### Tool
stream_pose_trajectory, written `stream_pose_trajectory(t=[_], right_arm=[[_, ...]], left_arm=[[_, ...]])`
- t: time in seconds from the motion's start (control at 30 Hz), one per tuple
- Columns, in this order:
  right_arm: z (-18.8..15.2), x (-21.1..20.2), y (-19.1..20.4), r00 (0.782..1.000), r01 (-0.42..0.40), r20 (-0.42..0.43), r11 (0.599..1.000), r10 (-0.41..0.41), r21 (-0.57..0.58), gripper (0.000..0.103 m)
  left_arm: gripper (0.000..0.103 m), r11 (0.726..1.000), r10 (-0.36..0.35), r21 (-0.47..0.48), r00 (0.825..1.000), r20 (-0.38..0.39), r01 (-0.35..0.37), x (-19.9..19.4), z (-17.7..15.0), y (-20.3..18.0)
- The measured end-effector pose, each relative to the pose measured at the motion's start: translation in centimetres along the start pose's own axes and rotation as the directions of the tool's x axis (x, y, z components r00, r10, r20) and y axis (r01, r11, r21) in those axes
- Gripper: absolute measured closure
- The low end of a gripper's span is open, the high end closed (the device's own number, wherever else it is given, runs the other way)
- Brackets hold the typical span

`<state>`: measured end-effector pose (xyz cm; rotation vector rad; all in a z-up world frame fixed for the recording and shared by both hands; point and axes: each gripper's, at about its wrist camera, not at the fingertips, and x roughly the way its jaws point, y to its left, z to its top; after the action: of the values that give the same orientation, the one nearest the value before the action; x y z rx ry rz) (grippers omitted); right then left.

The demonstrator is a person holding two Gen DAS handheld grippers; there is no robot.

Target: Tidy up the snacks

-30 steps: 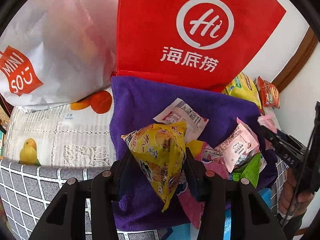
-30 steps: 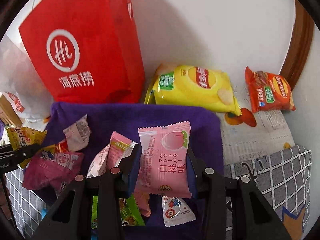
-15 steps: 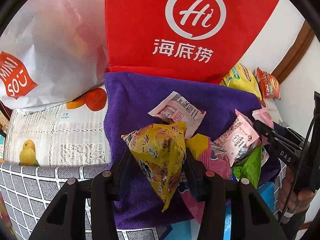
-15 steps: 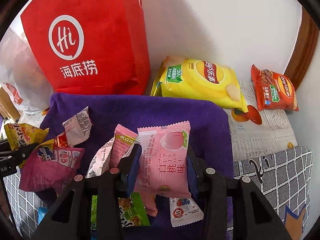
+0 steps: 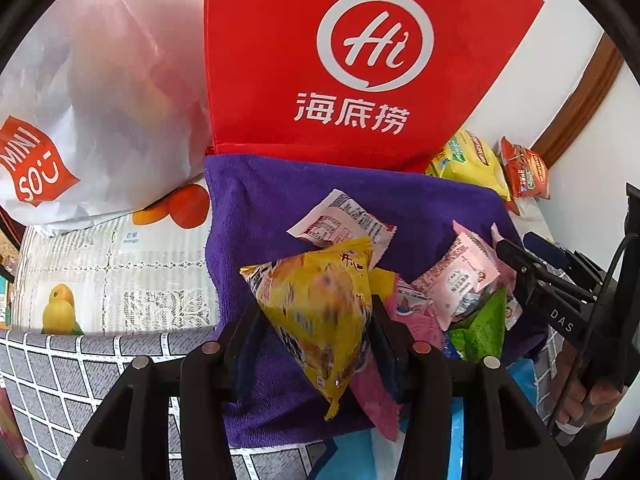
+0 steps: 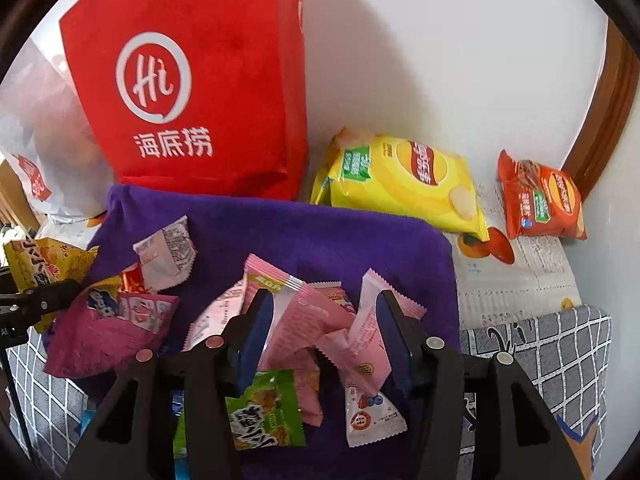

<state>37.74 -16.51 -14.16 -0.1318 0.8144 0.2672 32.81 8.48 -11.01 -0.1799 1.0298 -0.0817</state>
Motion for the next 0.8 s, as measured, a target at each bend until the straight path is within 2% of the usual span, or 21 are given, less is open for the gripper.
stream_pose_trajectory(t=[0.13, 0.23, 0.47, 0.57, 0.6, 0.73, 0.8], right_arm=[[0.2, -1.7, 0.8, 0.999, -0.008, 0.034, 1.000, 0.008, 0.004, 0.046], [0.2, -2.9, 1.4, 0.999, -0.015, 0.044, 1.000, 0.014, 0.015, 0.046], [-1.1, -7.5, 2.4, 0.998, 0.015, 0.057, 1.000, -0.014, -0.018, 0.046], [-1.7, -10.2, 2.2, 0.997, 0.023, 0.068, 1.000, -0.023, -0.003, 0.046], [-1.9, -11.1, 2.2, 0.997, 0.025, 0.069, 1.000, -0.025, 0.003, 0.046], [-3.0, -14.5, 2.5, 0.993, 0.051, 0.104, 0.999, -0.051, 0.005, 0.045], [-3.8, -15.9, 2.9, 0.989, 0.066, 0.130, 0.998, -0.066, 0.001, 0.044]], left_arm=[[0.041, 1.000, 0.001, 0.014, 1.000, 0.029, -0.001, -1.3, 0.0, -0.4], [0.037, 1.000, 0.002, 0.019, 0.999, 0.053, -0.003, -2.4, 0.0, -0.8], [0.037, 0.999, -0.010, 0.036, 0.995, 0.102, 0.007, -5.4, -0.1, -1.9], [0.034, 0.998, 0.000, 0.058, 0.989, 0.148, -0.009, -7.4, -0.3, -2.6], [0.031, 0.998, 0.000, 0.062, 0.986, 0.164, -0.011, -8.1, -0.6, -2.9], [0.031, 0.996, -0.018, 0.085, 0.984, 0.176, 0.003, -10.4, -2.6, -3.8], [0.031, 0.994, -0.004, 0.104, 0.982, 0.187, -0.016, -11.4, -3.8, -4.3]])
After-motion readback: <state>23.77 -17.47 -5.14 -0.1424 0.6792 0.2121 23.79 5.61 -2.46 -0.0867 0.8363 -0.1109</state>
